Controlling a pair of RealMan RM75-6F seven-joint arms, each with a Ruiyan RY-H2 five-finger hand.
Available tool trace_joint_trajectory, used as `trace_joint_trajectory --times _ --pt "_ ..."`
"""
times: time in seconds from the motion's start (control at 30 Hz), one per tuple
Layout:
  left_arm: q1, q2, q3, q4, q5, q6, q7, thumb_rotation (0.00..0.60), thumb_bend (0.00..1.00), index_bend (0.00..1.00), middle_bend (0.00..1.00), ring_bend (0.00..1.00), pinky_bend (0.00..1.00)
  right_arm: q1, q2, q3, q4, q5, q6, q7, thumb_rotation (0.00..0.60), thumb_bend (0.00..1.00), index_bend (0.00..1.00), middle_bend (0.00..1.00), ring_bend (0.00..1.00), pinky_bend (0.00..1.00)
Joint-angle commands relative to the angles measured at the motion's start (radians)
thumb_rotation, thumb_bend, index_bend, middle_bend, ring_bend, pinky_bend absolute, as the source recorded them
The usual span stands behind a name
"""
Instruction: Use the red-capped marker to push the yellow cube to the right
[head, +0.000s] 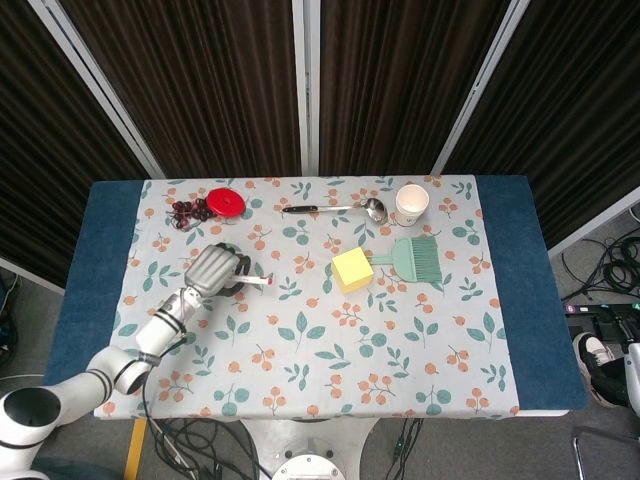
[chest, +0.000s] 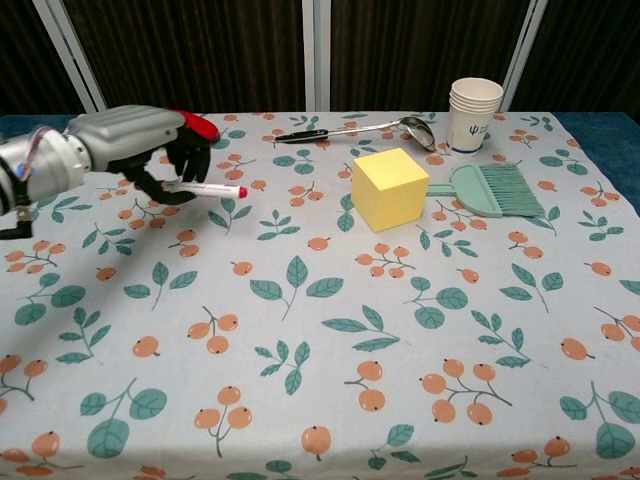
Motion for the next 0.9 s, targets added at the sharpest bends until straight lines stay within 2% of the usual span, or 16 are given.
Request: trace_joint_trajectory --times 0.03,0.17,0.33,0.43,0.6,0.73,0.9 --pt "0.064 0.028 0.04 -0.032 0.005 0.036 0.01 0.6 0.41 0.67 0.68 0.49 0.4 0.0 -0.001 -0.002 -0.004 -0.005 0.002 -0.003 0.6 0.22 0.21 0.32 0.14 0.26" --pt "0.099 0.037 0.047 -0.048 -0.012 0.028 0.012 0.6 0.41 0.59 0.63 0.47 0.4 0.002 -0.001 -0.003 -0.011 -0.014 0.004 -0.008 0.6 0.22 0.21 0.32 0.14 0.26" --pt "0.124 0.061 0.039 -0.101 -0.026 0.034 0.041 0.6 0.4 0.39 0.45 0.33 0.39 0.004 0.001 -0.002 -0.02 -0.017 0.005 -0.012 0.6 0.22 0.21 0.32 0.14 0.26" --pt "0.137 0.088 0.029 -0.146 -0.036 0.045 0.06 0.6 0.39 0.3 0.37 0.27 0.36 0.004 0.002 -0.001 -0.018 -0.012 0.003 -0.006 0.6 0.22 0.21 0.32 0.14 0.26" --pt "0.2 0.182 -0.001 -0.256 -0.084 0.117 0.109 0.6 0.38 0.29 0.35 0.26 0.35 0.006 0.006 0.003 -0.001 0.008 -0.013 0.021 0.6 0.22 0.21 0.32 0.14 0.26" --pt "0.301 0.302 -0.032 -0.387 -0.168 0.229 0.185 0.6 0.37 0.29 0.35 0.26 0.34 0.008 0.006 0.003 0.022 0.01 -0.02 0.042 0.6 0.23 0.22 0.31 0.14 0.26" --pt "0.423 0.397 -0.034 -0.511 -0.226 0.37 0.271 0.6 0.34 0.29 0.35 0.26 0.31 0.025 0.009 -0.016 0.03 -0.032 -0.047 0.101 0.6 0.23 0.18 0.27 0.1 0.21"
